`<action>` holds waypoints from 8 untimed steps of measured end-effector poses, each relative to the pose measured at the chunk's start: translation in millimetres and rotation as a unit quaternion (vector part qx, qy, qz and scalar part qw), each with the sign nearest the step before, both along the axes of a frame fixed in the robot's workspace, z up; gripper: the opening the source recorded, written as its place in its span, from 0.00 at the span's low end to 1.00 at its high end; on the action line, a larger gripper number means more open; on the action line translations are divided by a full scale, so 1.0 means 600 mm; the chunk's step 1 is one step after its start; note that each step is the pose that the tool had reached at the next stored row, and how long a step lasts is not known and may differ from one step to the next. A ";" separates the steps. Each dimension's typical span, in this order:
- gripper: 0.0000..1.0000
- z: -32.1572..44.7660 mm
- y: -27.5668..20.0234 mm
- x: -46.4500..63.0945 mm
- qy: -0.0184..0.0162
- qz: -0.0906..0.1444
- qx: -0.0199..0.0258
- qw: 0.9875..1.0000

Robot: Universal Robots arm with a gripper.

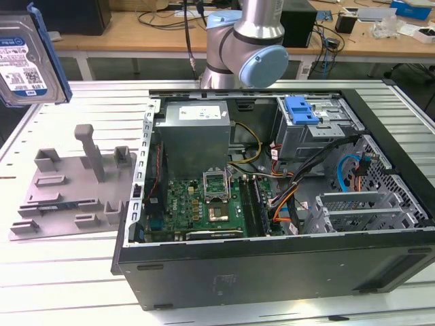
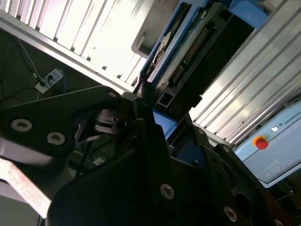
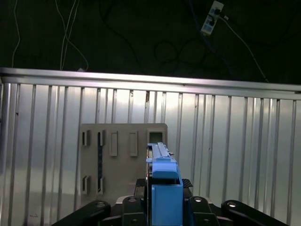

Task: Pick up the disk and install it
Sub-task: 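Pick up the disk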

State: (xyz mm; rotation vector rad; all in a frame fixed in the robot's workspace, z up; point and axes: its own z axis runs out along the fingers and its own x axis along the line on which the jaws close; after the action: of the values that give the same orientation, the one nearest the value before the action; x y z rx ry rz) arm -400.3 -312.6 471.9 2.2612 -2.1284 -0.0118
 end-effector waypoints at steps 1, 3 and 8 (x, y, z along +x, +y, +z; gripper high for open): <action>0.37 0.003 0.0000 0.000 0.000 0.000 0.000 1.000; 0.37 0.008 -0.0001 0.000 0.000 0.000 0.000 1.000; 0.37 0.008 -0.0003 0.001 0.000 0.000 0.000 1.000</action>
State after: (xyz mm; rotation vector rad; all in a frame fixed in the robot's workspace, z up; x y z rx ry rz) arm -400.0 -312.8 476.9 2.2612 -2.1284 -0.0119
